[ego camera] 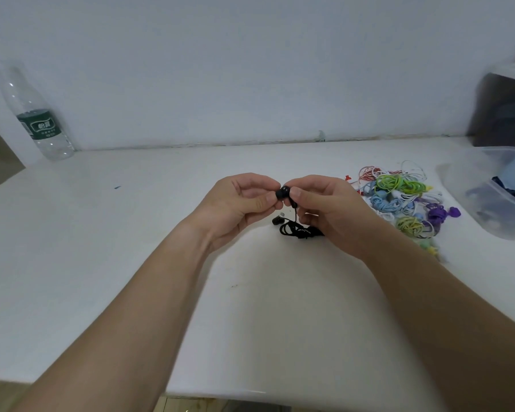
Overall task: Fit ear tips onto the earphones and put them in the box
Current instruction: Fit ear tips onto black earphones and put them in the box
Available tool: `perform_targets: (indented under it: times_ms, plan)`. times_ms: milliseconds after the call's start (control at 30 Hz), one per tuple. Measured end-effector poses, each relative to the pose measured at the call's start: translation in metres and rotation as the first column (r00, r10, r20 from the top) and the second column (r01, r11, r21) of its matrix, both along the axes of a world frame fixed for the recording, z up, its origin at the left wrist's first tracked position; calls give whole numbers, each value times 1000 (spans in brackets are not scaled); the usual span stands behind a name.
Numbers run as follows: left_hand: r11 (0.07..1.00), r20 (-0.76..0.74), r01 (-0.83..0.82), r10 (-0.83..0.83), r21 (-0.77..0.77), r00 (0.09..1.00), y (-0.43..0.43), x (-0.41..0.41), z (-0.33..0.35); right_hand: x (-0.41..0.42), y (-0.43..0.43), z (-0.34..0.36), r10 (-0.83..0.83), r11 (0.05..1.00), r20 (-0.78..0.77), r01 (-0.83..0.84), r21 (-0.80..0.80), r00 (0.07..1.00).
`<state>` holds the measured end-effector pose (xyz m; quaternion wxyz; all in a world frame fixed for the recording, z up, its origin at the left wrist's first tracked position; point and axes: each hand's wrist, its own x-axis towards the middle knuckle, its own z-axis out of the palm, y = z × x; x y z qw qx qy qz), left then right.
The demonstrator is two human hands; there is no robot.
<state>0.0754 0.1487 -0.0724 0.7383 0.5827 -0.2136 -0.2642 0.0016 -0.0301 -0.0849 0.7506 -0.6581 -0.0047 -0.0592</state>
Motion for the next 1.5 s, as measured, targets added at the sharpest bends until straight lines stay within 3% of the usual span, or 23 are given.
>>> perform_targets:
  times_ms: [700,1000,1500]
  plan:
    - [996,78,-89,90,-18,993,-5,-7,-6,-3,4,1,-79,996,27,80,-28,997]
    - [991,24,-118,120,-68,993,-7,-11,-3,-2,7,1,-154,988,31,155,-4,988]
    - [996,0,-78,79,-43,997,-7,-12,-3,-1,1,3,-51,997,-35,52,53,998]
